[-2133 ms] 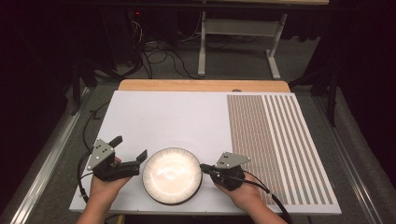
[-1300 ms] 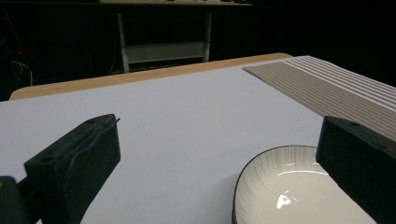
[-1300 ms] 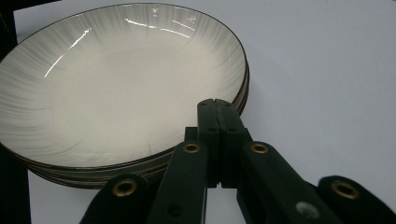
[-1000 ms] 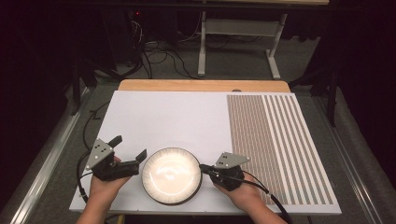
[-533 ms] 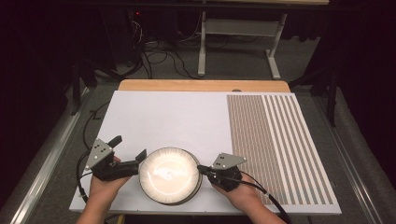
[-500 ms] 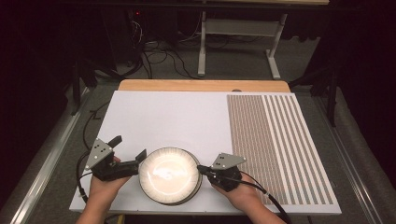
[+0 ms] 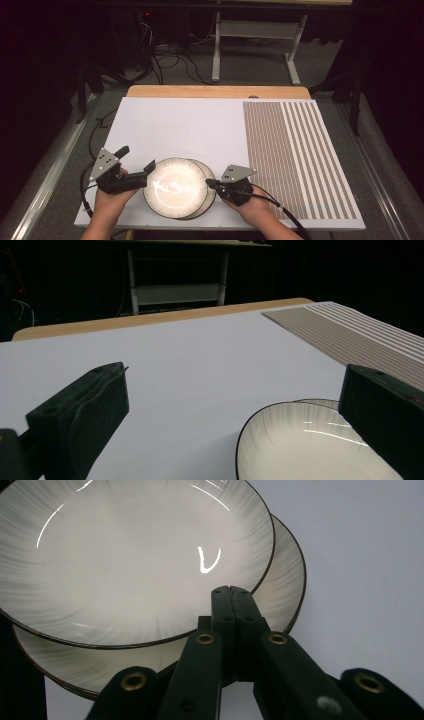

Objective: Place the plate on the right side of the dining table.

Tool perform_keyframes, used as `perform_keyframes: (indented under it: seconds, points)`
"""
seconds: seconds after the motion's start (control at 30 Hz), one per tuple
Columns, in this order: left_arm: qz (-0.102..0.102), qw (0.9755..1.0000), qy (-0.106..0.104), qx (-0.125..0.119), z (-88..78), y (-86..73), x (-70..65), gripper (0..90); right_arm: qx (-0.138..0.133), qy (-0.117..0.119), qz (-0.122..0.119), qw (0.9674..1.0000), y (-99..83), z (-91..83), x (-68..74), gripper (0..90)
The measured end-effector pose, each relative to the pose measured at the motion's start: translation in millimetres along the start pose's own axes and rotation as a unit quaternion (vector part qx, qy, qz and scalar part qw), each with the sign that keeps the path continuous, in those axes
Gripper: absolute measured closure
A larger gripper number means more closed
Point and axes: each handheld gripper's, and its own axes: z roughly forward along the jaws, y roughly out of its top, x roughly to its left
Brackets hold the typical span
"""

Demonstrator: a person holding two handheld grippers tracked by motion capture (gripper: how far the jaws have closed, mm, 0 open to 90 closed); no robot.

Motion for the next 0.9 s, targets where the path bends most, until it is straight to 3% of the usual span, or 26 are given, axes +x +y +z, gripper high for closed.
perform_keyframes:
  seconds: [0.33, 0.5, 0.63, 0.9]
  points:
    - [-0.005, 1.0000, 0.000, 0.002, -0.8, -0.2, 1.9, 0.5, 0.001, 0.003, 0.006, 1.0000, 0.3, 2.5, 2.2, 90.0]
    - [-0.007, 1.0000, -0.001, -0.001, -1.9, 0.5, 2.2, 0.5, 0.008, 0.013, -0.011, 0.9998, 2.5, 8.5, 10.8, 90.0]
    - [-0.012, 0.9999, 0.000, 0.002, -3.2, 0.5, 4.7, 0.5, 0.008, 0.015, -0.011, 0.9998, 2.8, 10.2, 12.0, 90.0]
    - [-0.035, 0.9985, -0.010, 0.040, -0.3, -0.2, 11.7, 0.5, 0.011, 0.016, -0.016, 0.9997, 3.9, 12.4, 13.8, 90.0]
